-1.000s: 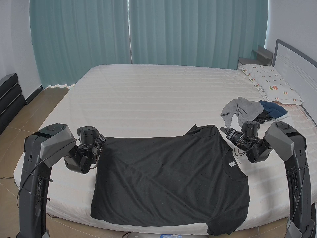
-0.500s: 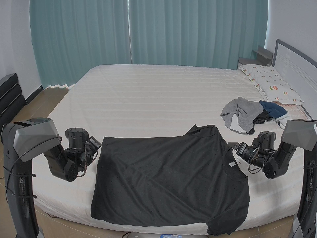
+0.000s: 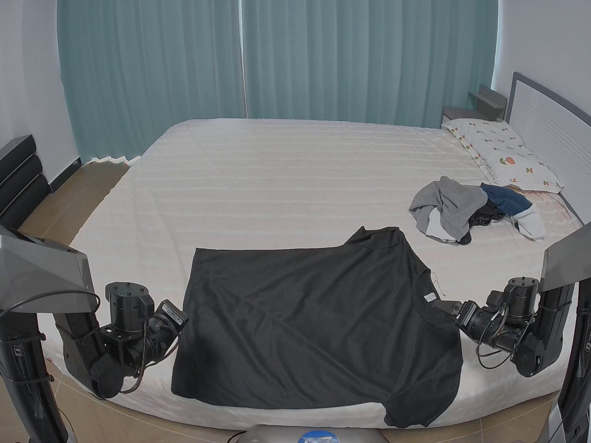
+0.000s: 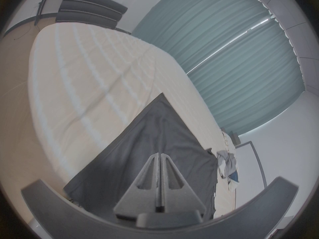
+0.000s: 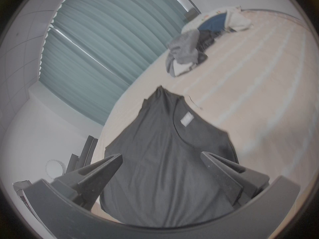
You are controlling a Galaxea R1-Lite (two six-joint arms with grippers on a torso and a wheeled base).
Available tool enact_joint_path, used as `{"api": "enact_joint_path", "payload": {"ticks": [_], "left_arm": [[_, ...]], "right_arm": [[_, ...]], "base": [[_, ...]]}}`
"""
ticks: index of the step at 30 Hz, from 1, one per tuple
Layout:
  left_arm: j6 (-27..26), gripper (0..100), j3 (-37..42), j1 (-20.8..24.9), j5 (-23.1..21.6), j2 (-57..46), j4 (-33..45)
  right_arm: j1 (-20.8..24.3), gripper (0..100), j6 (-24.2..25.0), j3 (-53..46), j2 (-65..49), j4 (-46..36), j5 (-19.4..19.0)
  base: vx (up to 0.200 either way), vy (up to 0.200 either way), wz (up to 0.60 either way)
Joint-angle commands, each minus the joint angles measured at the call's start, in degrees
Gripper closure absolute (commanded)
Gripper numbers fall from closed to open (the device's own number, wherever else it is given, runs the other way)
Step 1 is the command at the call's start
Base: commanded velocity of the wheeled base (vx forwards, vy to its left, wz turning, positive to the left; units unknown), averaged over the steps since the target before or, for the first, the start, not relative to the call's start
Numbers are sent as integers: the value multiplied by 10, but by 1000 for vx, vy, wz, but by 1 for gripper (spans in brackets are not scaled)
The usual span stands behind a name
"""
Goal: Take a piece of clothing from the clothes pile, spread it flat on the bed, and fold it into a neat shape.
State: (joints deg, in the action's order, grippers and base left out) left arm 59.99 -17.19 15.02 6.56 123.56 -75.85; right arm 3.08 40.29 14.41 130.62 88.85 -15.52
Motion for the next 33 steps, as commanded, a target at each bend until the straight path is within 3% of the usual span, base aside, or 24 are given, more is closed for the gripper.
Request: {"api": "enact_joint_path", "payload": {"ticks": [1,6,18,19,23,25,30,33], "left_arm": [[7,100,51,11,-15,8,-19],[7,100,90,11,-47,12,-40],[-21,100,91,7,-52,52,-55],[-27,0,90,7,-53,54,-58],[-78,0,80,4,-52,86,-67],[-128,0,76,-1,-52,114,-94],[-174,0,82,-9,-53,145,-142],[-197,0,80,-21,-77,144,-142]], "right_arm": [[4,0,7,-30,17,11,-6],[2,0,8,-36,32,11,-9],[0,0,28,-44,33,11,-39],[0,0,28,-43,33,11,-39],[1,0,25,-39,35,11,-39],[4,0,23,-37,35,11,-39],[5,0,22,-38,34,11,-39],[3,0,22,-40,35,11,-39]], "base": [[-200,0,0],[-200,0,0],[0,0,0],[0,0,0],[0,0,0],[0,0,0],[0,0,0],[0,0,0]]}}
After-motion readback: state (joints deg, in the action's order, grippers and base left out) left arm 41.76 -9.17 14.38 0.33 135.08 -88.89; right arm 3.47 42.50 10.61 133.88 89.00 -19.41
